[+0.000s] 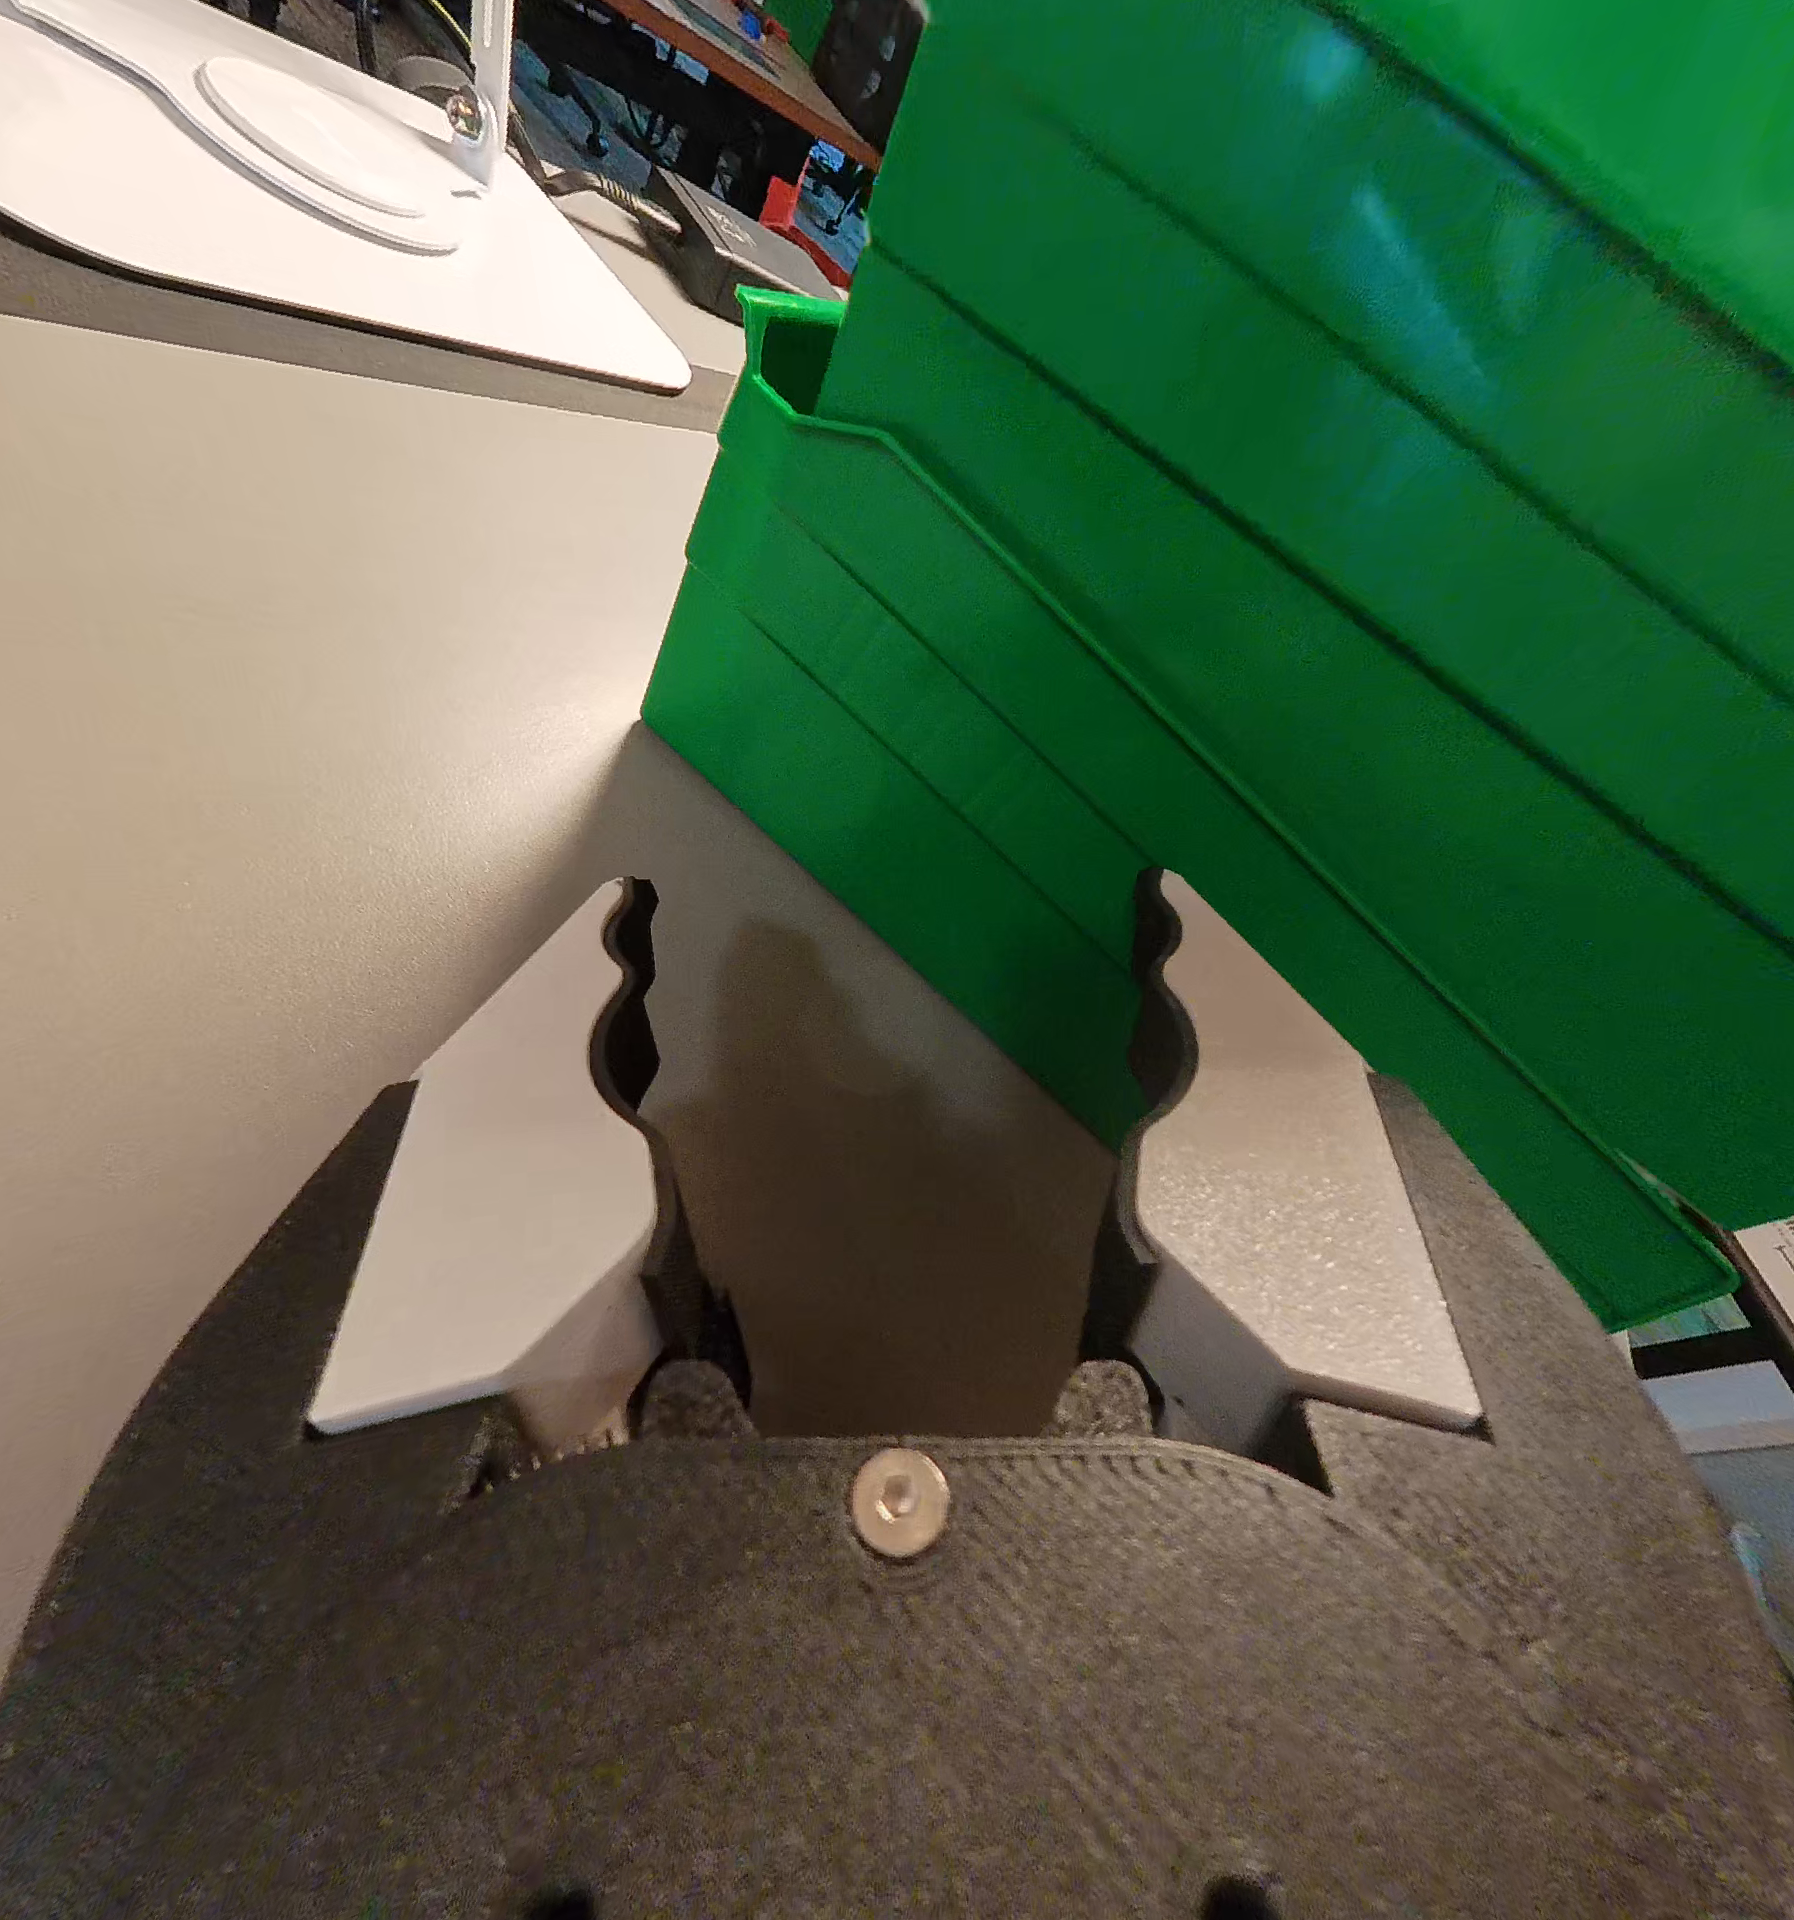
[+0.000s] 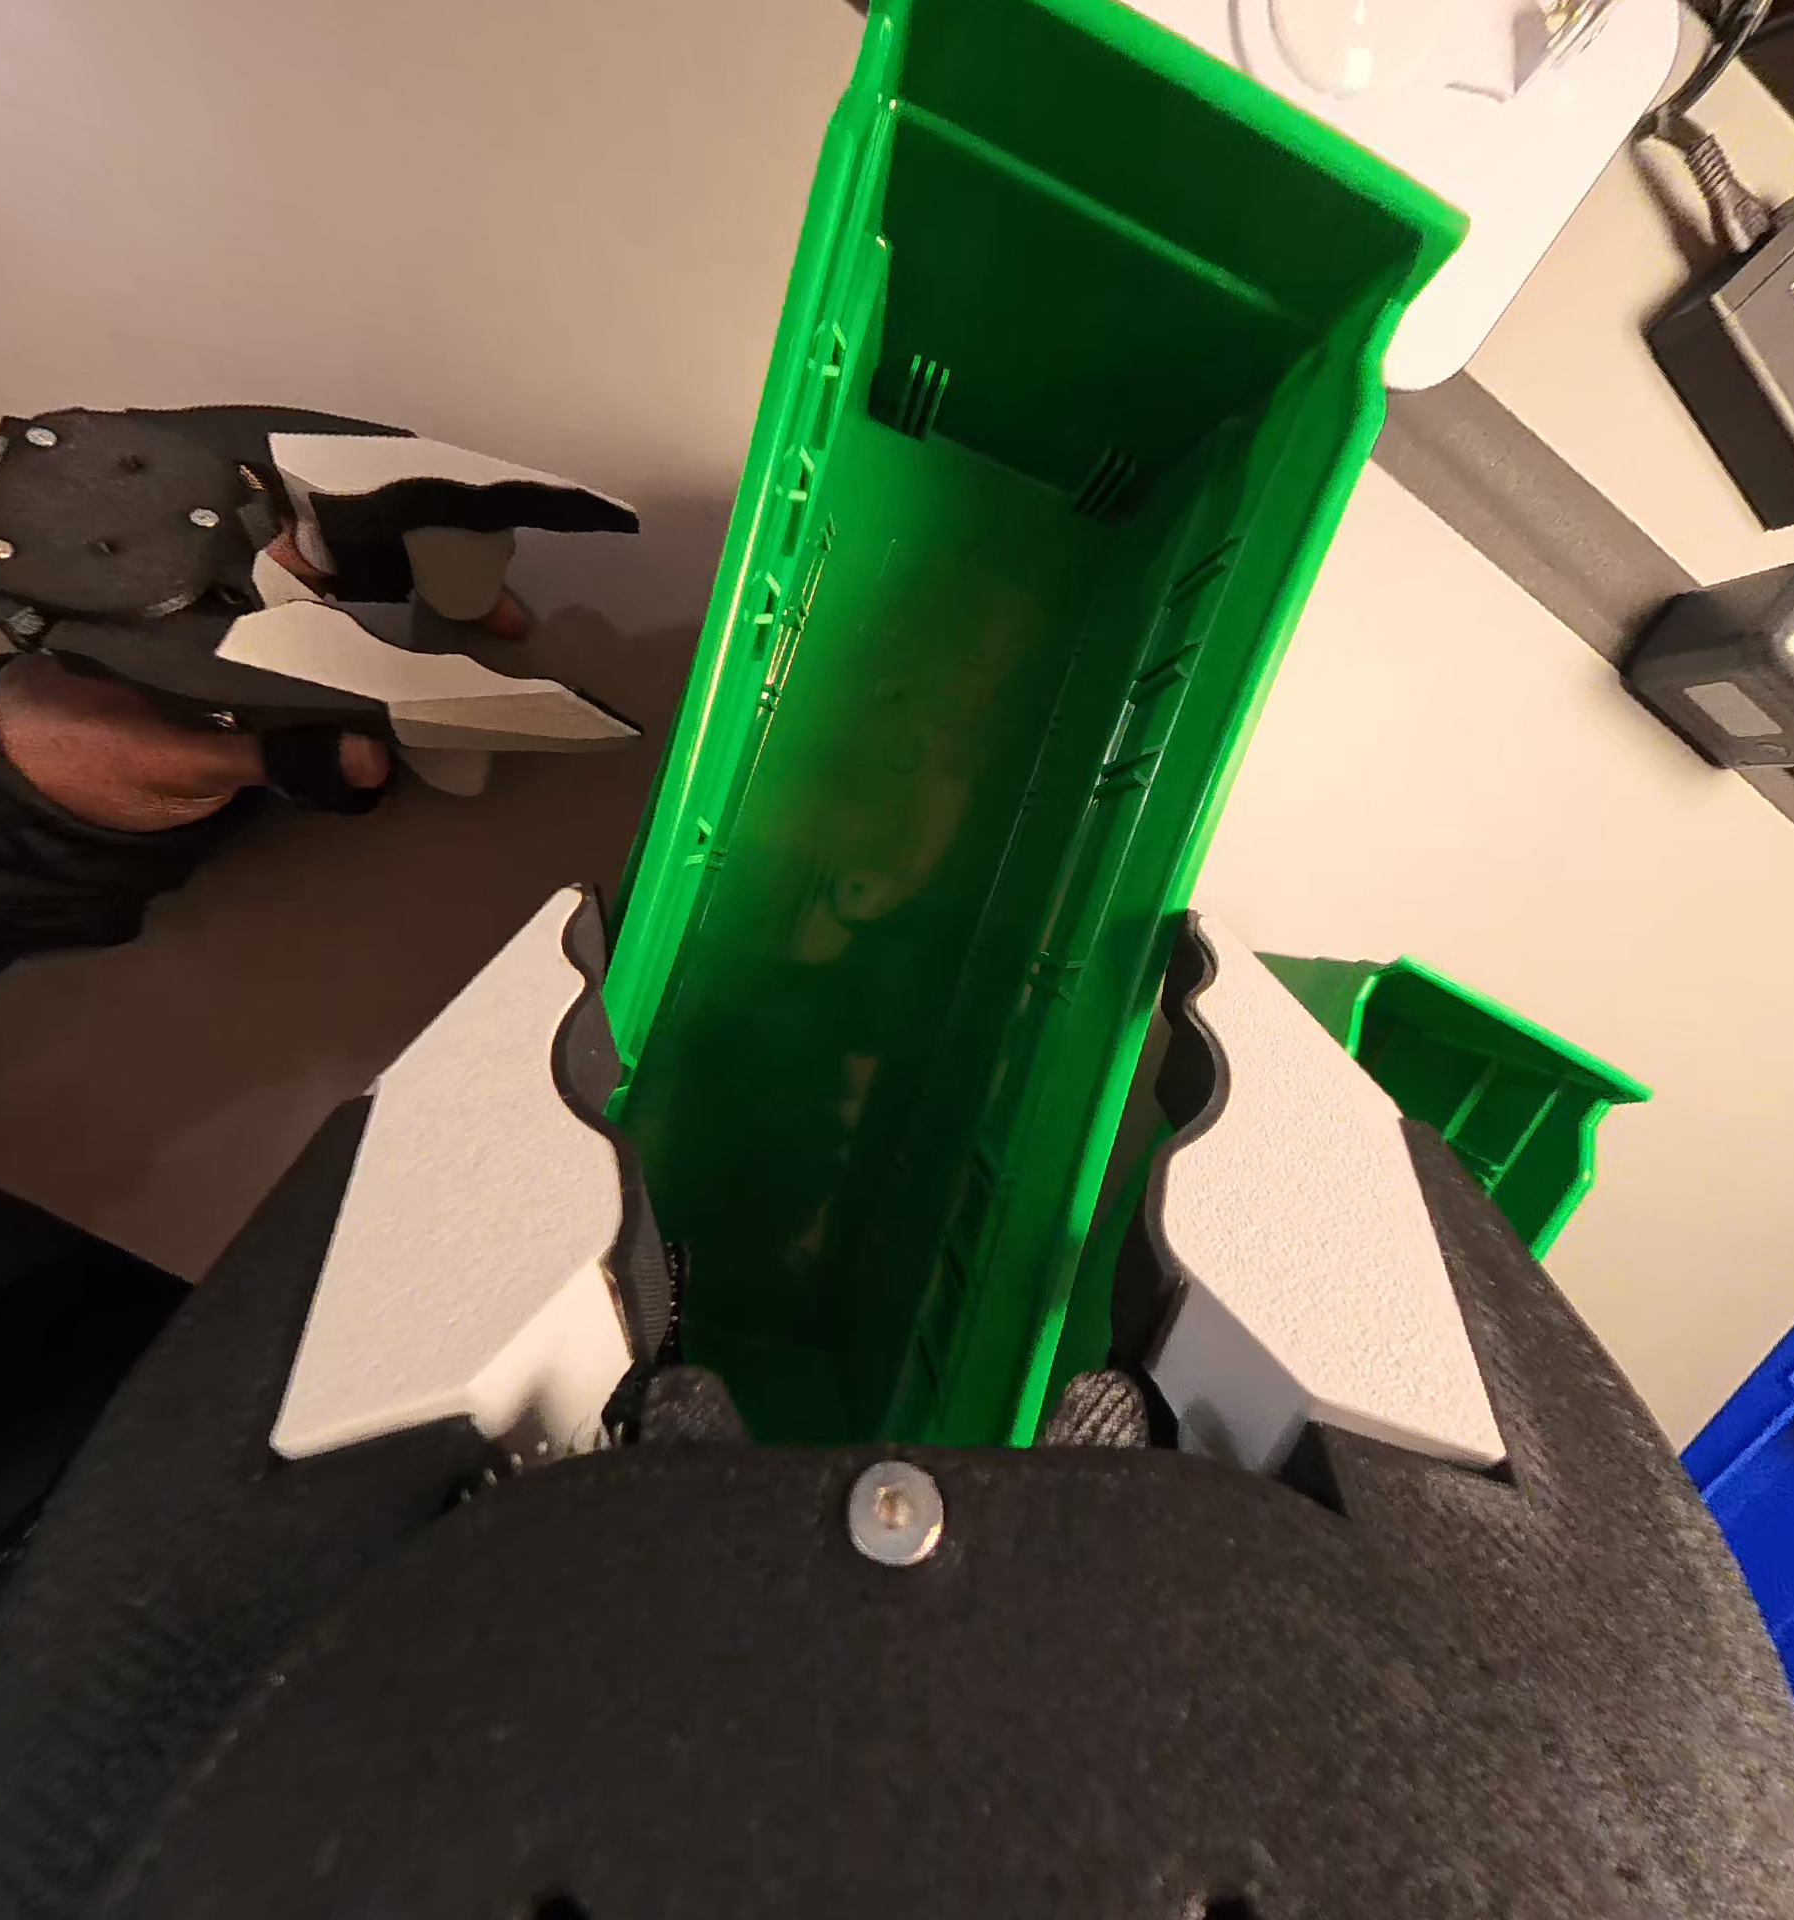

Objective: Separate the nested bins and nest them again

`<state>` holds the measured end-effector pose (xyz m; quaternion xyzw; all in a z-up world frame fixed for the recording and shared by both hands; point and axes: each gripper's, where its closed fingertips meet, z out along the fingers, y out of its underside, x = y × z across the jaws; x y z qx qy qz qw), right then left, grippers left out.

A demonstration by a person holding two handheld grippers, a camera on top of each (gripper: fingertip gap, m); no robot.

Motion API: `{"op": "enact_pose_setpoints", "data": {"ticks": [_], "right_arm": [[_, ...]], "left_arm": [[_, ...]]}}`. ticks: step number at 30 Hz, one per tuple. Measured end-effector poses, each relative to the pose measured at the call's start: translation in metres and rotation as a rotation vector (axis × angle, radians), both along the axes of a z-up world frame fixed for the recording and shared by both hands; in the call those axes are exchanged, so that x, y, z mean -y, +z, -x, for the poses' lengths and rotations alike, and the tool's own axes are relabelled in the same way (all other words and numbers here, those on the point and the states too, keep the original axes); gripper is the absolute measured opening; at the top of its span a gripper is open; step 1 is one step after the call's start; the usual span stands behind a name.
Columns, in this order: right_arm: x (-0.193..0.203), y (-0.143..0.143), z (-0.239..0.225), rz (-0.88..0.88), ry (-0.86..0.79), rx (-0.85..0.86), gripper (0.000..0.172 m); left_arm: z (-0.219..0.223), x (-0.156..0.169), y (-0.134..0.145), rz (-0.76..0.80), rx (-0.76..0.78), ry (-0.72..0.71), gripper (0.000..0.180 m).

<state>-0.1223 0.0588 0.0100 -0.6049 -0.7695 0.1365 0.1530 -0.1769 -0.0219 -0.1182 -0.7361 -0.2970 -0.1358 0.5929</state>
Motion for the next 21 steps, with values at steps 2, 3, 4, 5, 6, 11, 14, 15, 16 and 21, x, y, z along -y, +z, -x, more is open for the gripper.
{"op": "enact_pose_setpoints", "data": {"ticks": [2,3,4,5,6,11,14,15,16,21], "right_arm": [[0.001,0.006,0.0,0.001,0.004,-0.012,0.107],[0.002,0.01,0.0,0.002,0.007,-0.018,0.107],[0.003,0.013,-0.001,0.0,0.009,-0.023,0.107],[0.003,0.016,-0.001,-0.003,0.011,-0.028,0.108],[0.004,0.019,-0.001,-0.007,0.014,-0.035,0.106],[0.007,0.035,-0.003,-0.01,0.021,-0.061,0.107],[0.01,0.041,-0.005,-0.014,0.027,-0.071,0.107],[0.011,0.043,-0.005,-0.017,0.029,-0.074,0.107],[0.013,0.045,-0.005,-0.019,0.033,-0.077,0.106],[0.03,0.055,-0.005,-0.031,0.061,-0.091,0.107]], "left_arm": [[0.0,0.0,0.0,-0.002,0.003,0.0,0.093],[0.0,0.0,0.0,-0.003,0.004,0.0,0.093],[0.0,0.0,0.0,-0.005,0.006,0.0,0.093],[0.001,0.001,0.0,-0.008,0.008,0.001,0.093],[0.001,0.001,0.0,-0.01,0.011,0.001,0.093],[0.001,0.001,0.001,-0.018,0.015,0.0,0.093],[0.001,0.002,0.002,-0.021,0.017,0.001,0.093],[0.001,0.002,0.002,-0.023,0.018,0.002,0.093],[0.001,0.002,0.002,-0.025,0.019,0.002,0.091],[0.001,0.002,0.003,-0.03,0.019,0.0,0.091]]}}
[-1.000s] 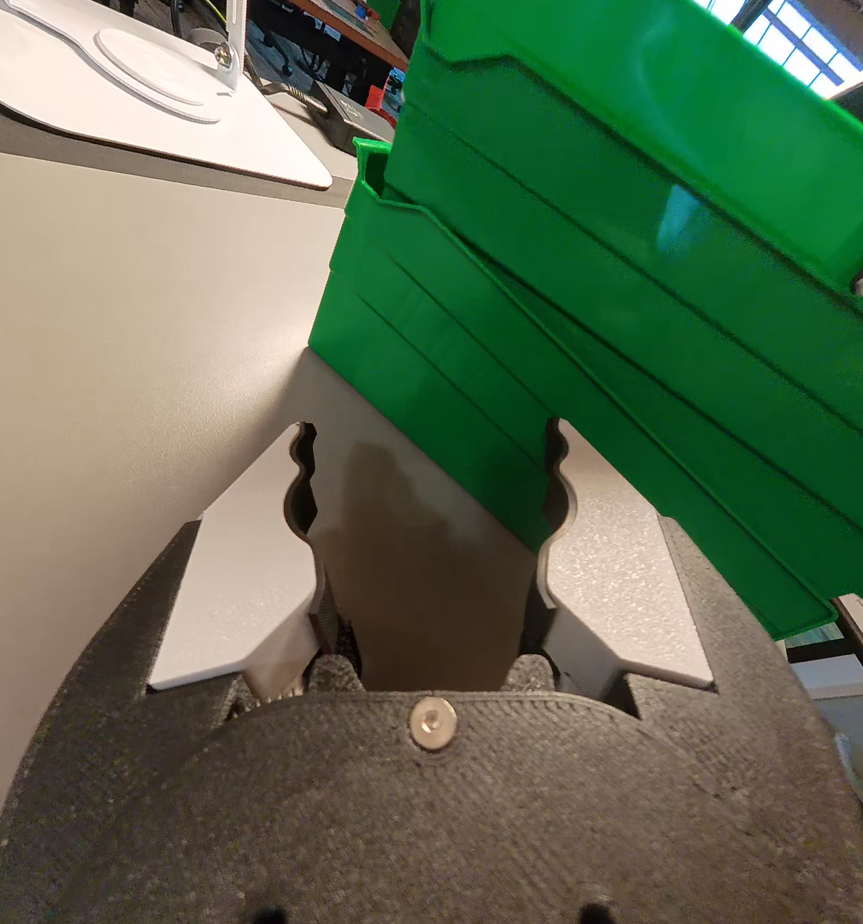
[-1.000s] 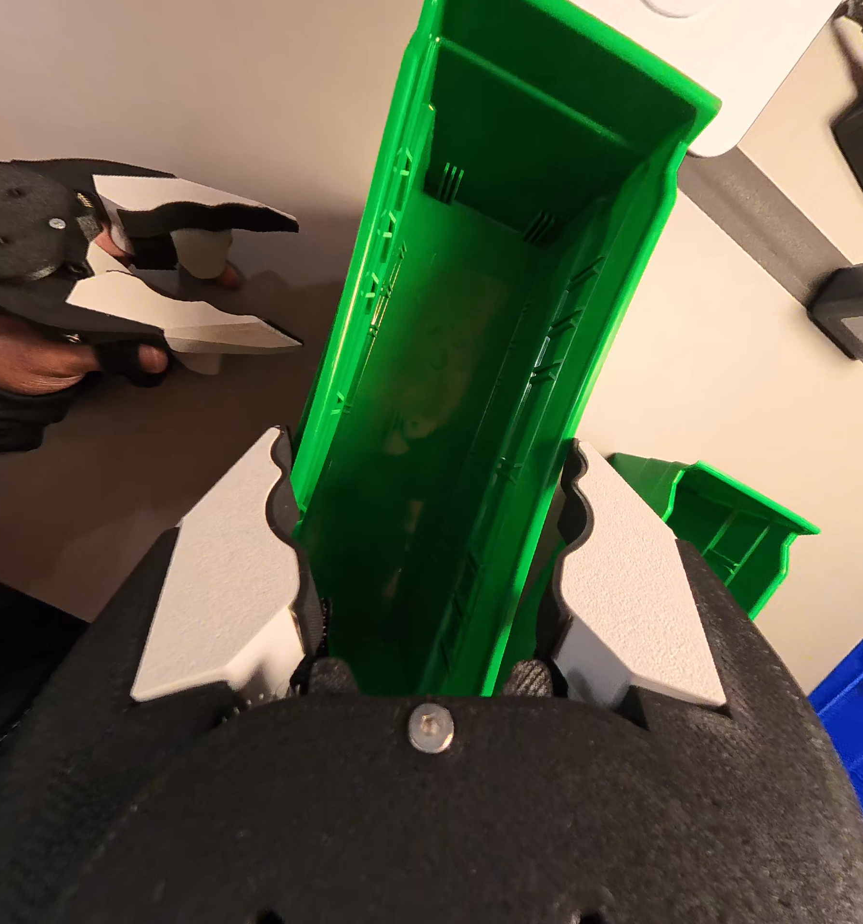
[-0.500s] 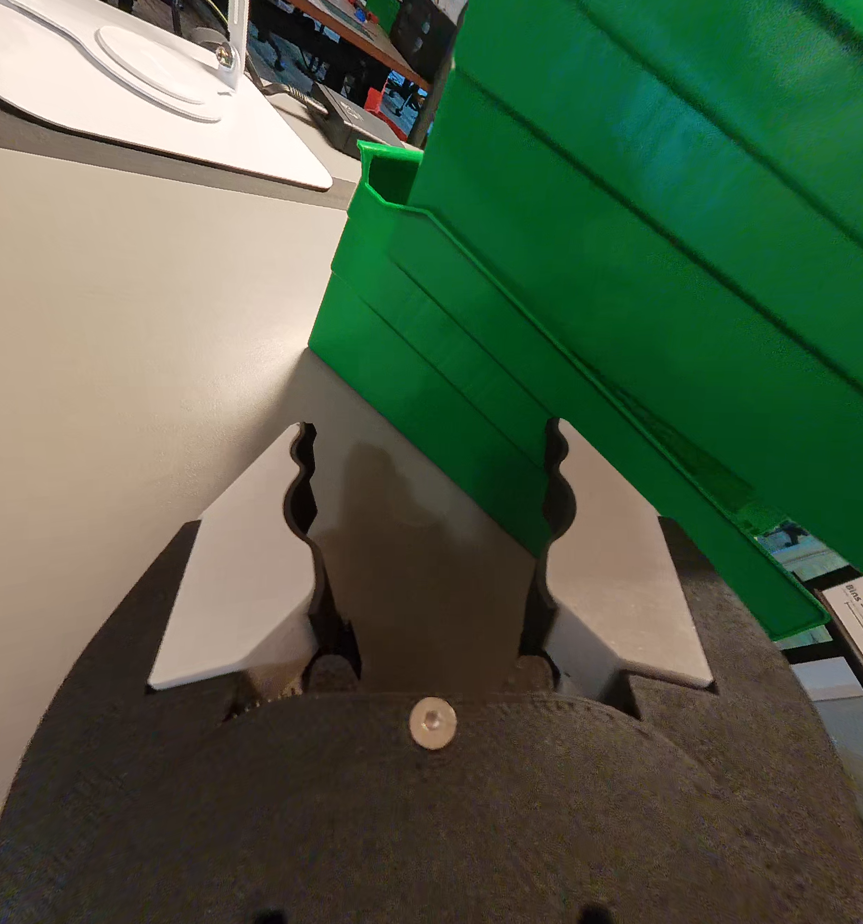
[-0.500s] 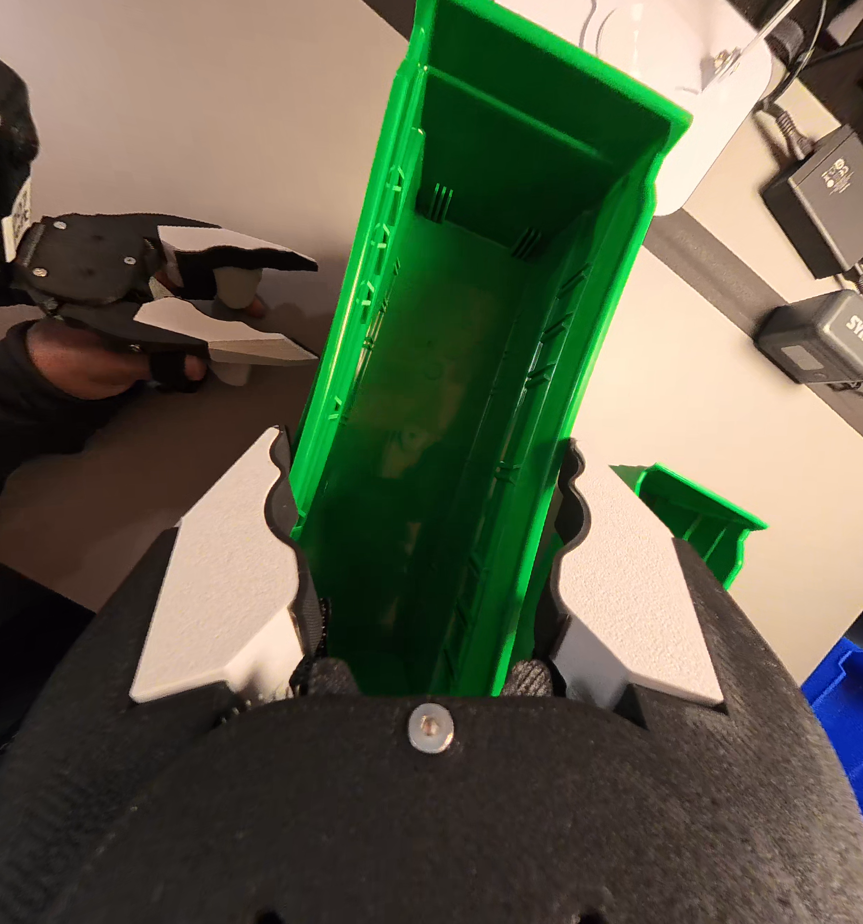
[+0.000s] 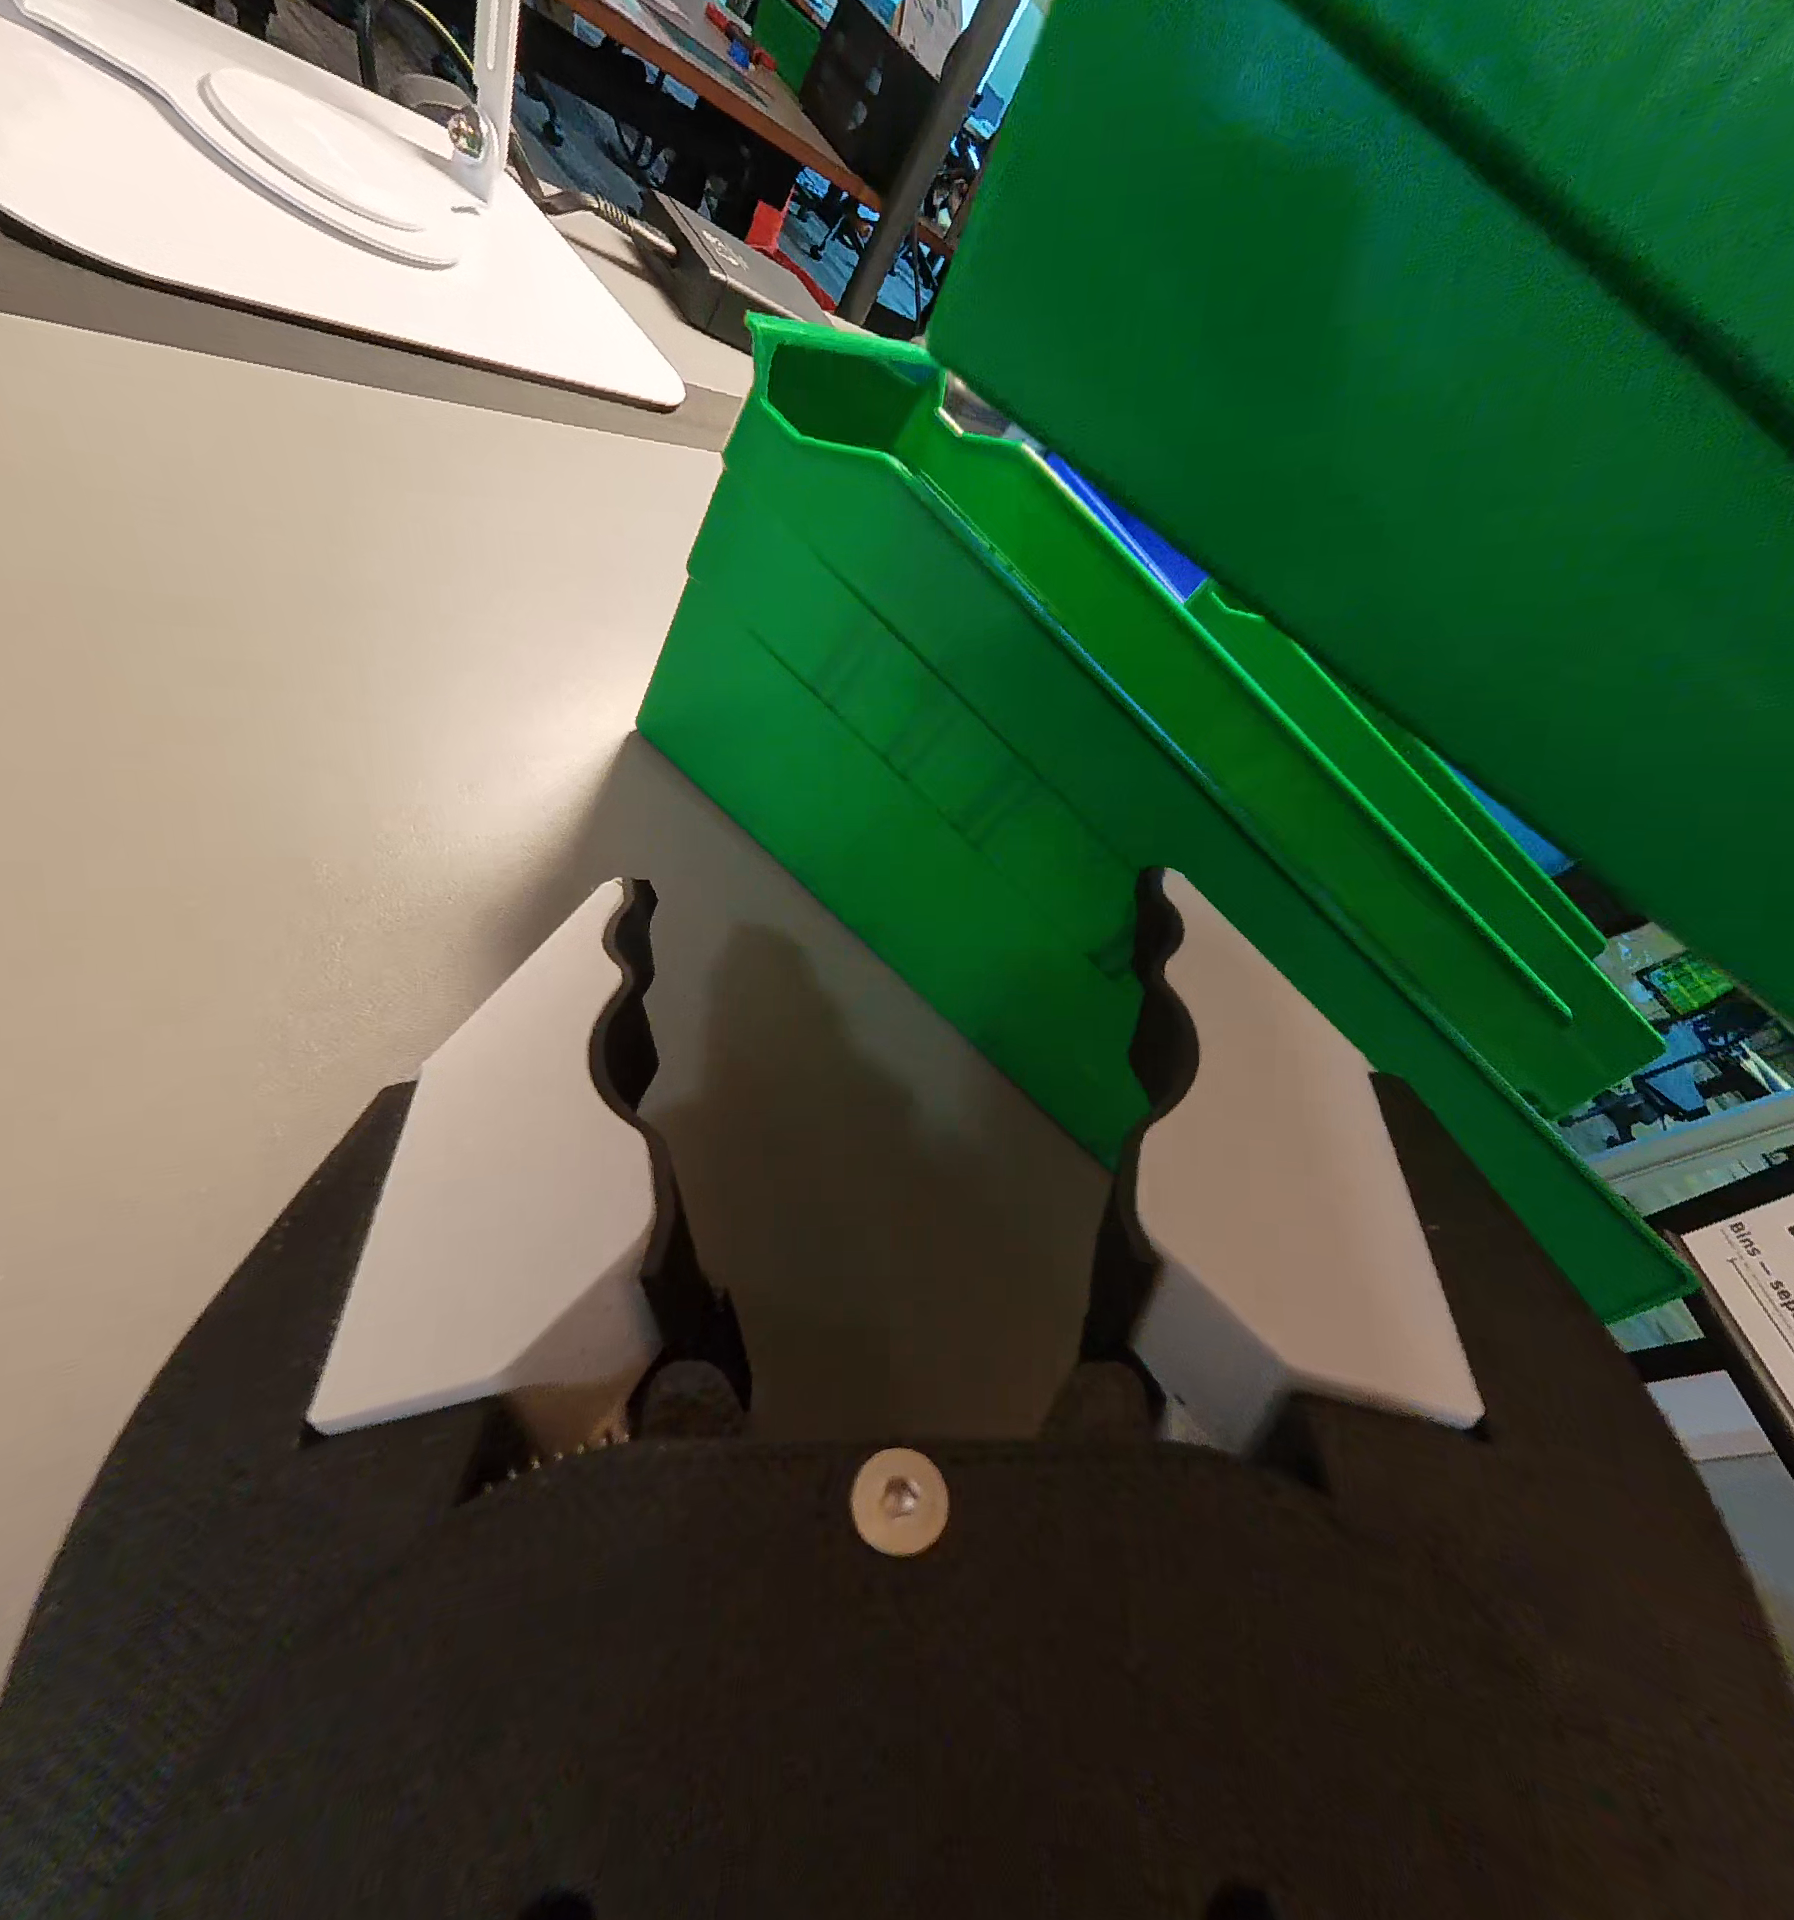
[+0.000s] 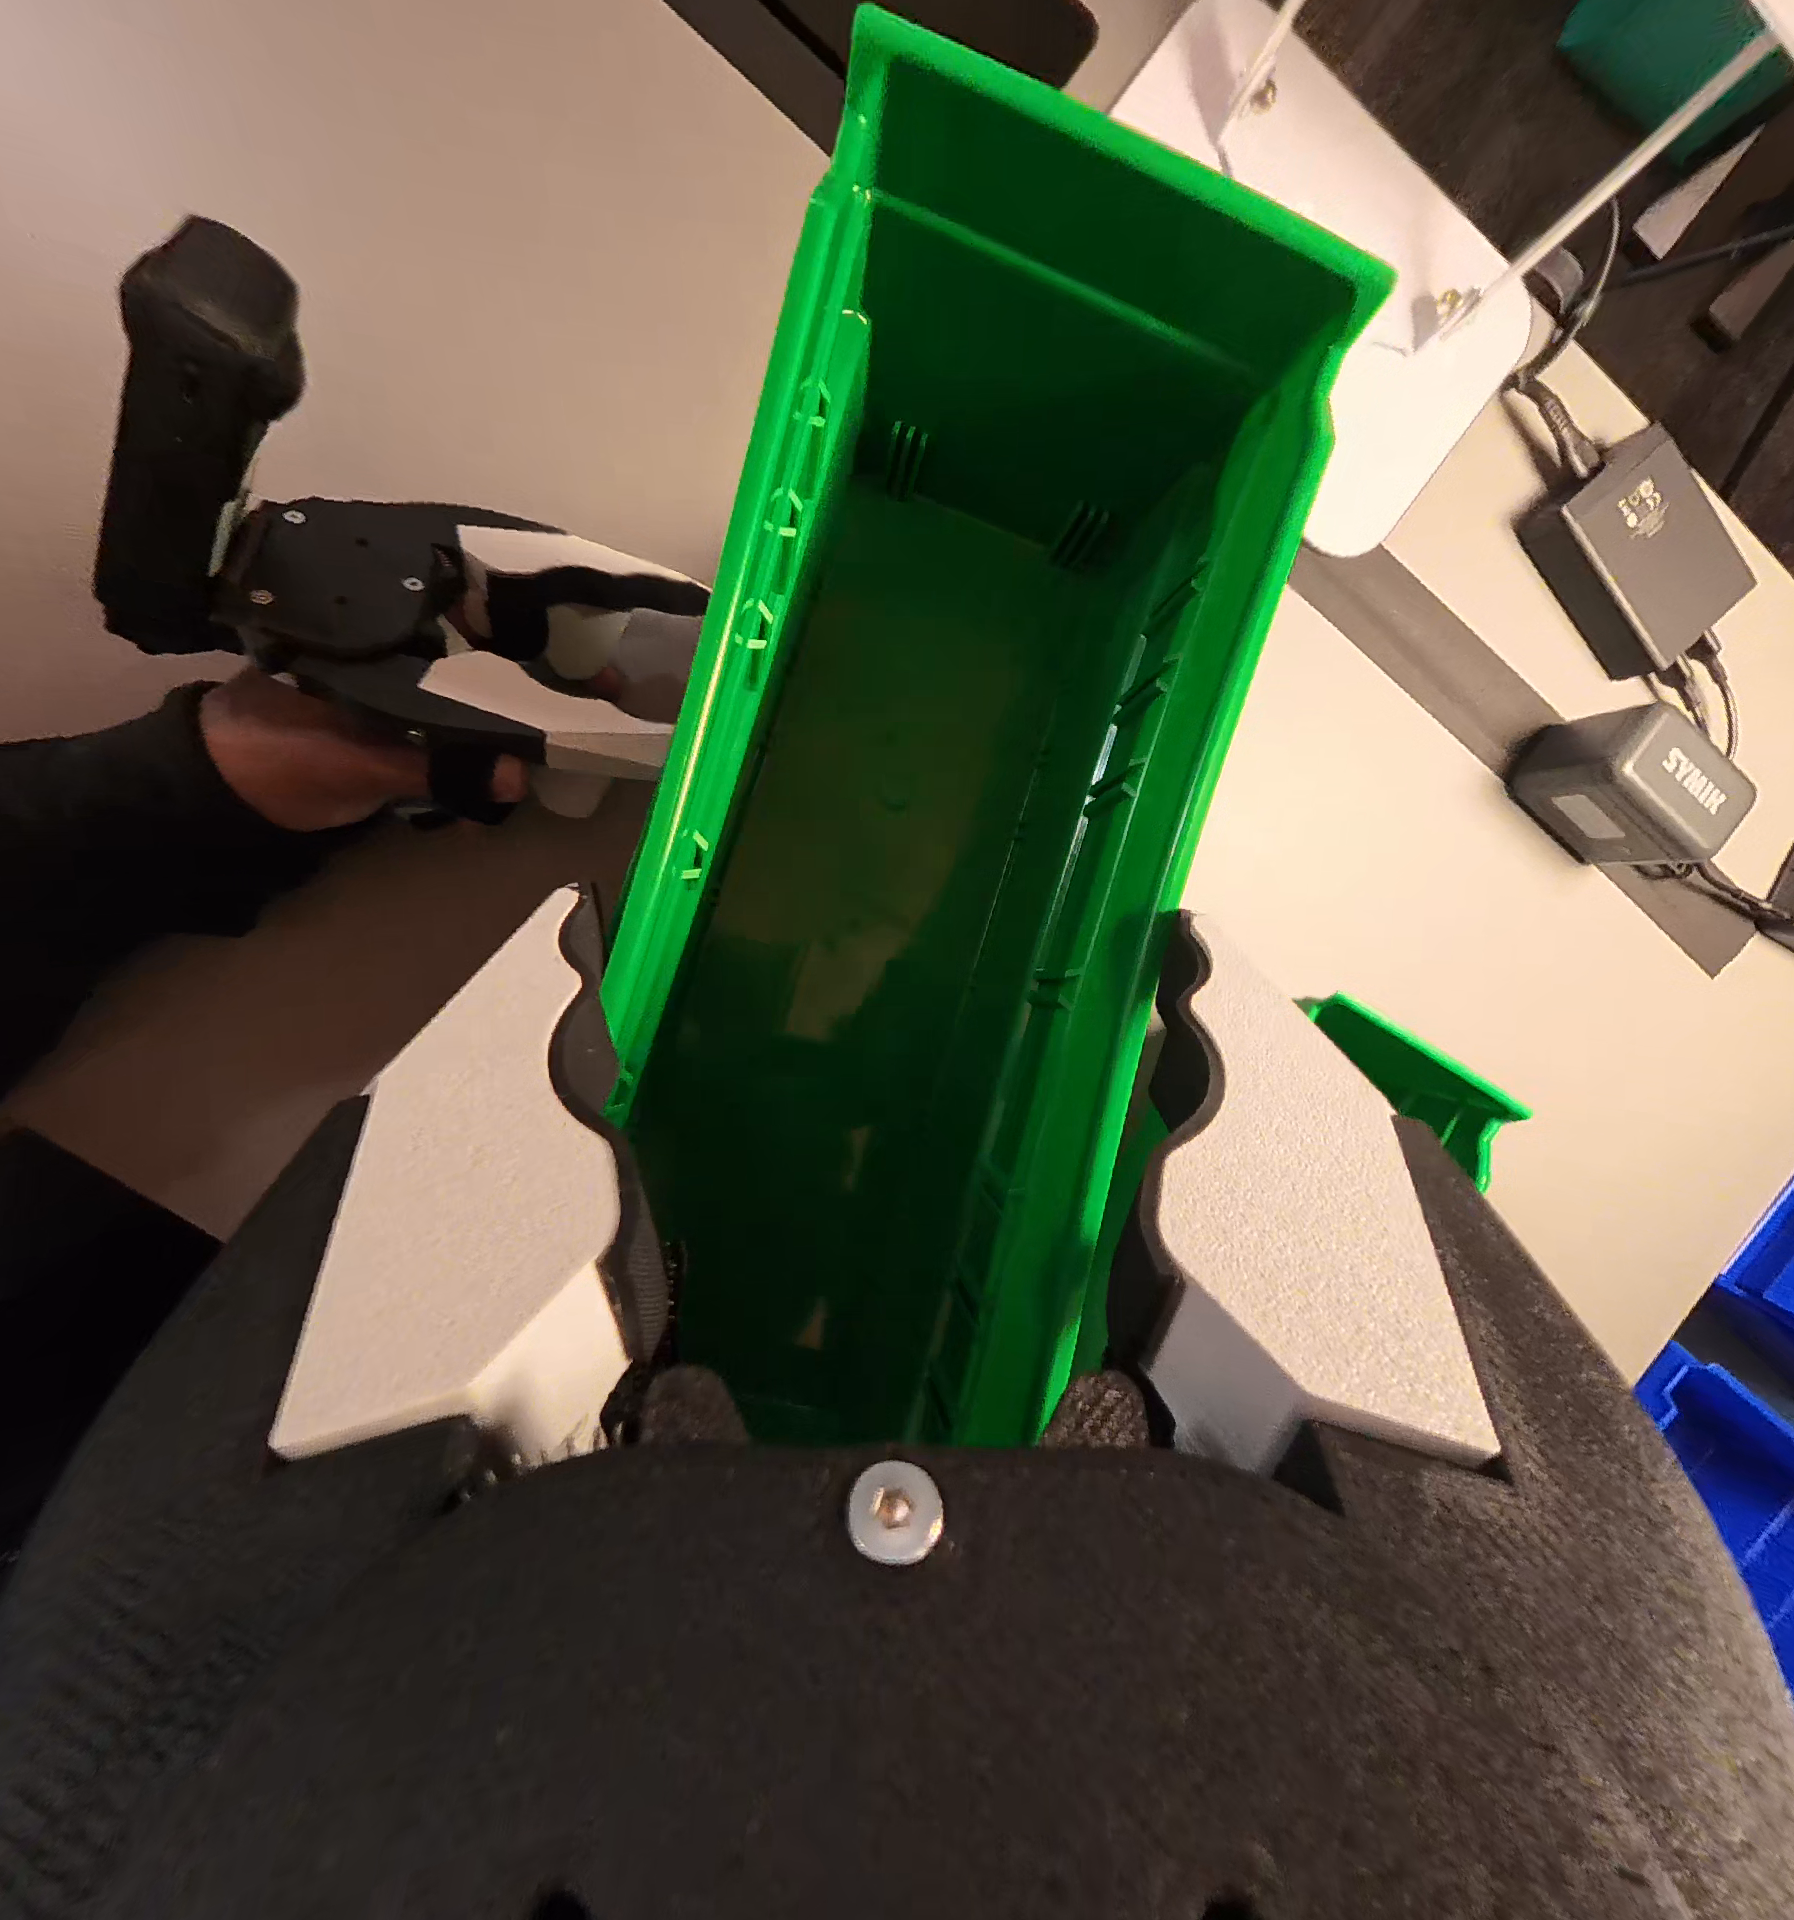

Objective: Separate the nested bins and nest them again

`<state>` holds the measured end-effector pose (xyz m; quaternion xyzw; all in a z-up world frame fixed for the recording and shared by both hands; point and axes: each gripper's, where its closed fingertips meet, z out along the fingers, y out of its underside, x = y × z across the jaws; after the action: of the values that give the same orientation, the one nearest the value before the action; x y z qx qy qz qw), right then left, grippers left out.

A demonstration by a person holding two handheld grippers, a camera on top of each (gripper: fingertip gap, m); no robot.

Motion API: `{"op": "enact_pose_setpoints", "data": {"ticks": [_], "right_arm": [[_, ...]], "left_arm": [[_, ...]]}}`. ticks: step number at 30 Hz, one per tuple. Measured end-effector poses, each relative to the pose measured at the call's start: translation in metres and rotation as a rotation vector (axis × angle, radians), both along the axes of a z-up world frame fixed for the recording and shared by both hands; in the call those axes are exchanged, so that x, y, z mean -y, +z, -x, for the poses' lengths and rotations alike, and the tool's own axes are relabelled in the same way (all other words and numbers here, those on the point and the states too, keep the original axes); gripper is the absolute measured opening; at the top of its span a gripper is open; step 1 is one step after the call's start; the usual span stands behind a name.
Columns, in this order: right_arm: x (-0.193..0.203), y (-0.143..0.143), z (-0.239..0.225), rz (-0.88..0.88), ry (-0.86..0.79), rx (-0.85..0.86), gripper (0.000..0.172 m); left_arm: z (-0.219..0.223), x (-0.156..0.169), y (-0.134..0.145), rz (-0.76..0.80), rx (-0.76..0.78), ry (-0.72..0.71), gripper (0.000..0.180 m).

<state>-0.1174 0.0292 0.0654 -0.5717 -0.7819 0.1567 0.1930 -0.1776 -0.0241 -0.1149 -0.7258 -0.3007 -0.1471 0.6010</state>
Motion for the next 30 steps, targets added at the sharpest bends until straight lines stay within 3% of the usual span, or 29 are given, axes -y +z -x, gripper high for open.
{"op": "enact_pose_setpoints", "data": {"ticks": [7,11,20,30], "right_arm": [[0.041,0.008,0.006,0.0,0.066,-0.021,0.107],[0.072,-0.004,0.013,0.01,0.113,-0.007,0.107],[0.138,-0.037,0.035,0.023,0.195,0.002,0.108],[0.139,-0.089,0.039,0.05,0.176,0.053,0.108]], "left_arm": [[0.015,0.014,0.01,-0.036,0.029,0.048,0.094],[0.042,0.039,0.019,-0.119,0.117,0.137,0.089],[0.098,0.103,0.004,-0.123,0.209,0.315,0.081],[0.135,0.163,-0.021,0.18,0.056,0.541,0.068]]}}
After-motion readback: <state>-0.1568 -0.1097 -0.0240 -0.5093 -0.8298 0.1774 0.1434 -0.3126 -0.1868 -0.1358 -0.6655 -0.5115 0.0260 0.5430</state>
